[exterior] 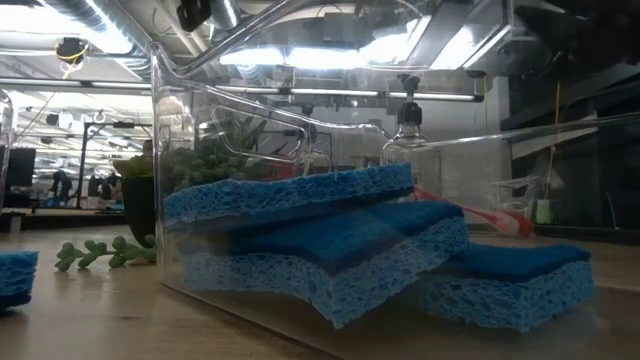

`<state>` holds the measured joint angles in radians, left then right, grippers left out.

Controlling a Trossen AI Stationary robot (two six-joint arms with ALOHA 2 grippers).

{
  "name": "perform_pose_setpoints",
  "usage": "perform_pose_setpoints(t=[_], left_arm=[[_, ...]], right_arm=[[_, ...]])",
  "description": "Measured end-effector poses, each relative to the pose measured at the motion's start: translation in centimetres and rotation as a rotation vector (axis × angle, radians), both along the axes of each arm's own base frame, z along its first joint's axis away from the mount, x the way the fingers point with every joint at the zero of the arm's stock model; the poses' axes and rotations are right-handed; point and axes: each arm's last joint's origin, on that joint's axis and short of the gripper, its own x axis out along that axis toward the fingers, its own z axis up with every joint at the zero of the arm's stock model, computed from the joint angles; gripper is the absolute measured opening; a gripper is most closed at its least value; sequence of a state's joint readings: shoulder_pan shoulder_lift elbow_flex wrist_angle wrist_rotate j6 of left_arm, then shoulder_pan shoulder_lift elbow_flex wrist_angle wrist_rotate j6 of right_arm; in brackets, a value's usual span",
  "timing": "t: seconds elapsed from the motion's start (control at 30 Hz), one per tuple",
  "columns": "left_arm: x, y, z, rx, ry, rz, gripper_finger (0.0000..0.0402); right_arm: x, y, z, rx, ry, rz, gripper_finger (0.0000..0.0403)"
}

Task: Pick & Place Kitchen Sink Supplies
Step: Put the transparent soap dispenser into the top left transparent bin

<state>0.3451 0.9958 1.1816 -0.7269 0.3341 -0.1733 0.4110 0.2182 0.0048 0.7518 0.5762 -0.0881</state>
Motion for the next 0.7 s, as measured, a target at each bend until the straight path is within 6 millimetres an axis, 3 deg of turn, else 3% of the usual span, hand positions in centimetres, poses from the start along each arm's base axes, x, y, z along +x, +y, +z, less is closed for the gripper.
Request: perform_pose_setpoints(t=[0.17,0.7], left_arm=[[1.0,0.8,-0.7,0.009,0.034,0.005,0.0006],[3.5,1.4,-0.9,-0.004,-0.043,-0.07,0.0006]], right_arm=[[-1.1,-0.5,-0.5,0.02,0.025,0.017,0.0149],[-0.5,0.0,-1.8,0.011,0.132,0.148,0.0149]])
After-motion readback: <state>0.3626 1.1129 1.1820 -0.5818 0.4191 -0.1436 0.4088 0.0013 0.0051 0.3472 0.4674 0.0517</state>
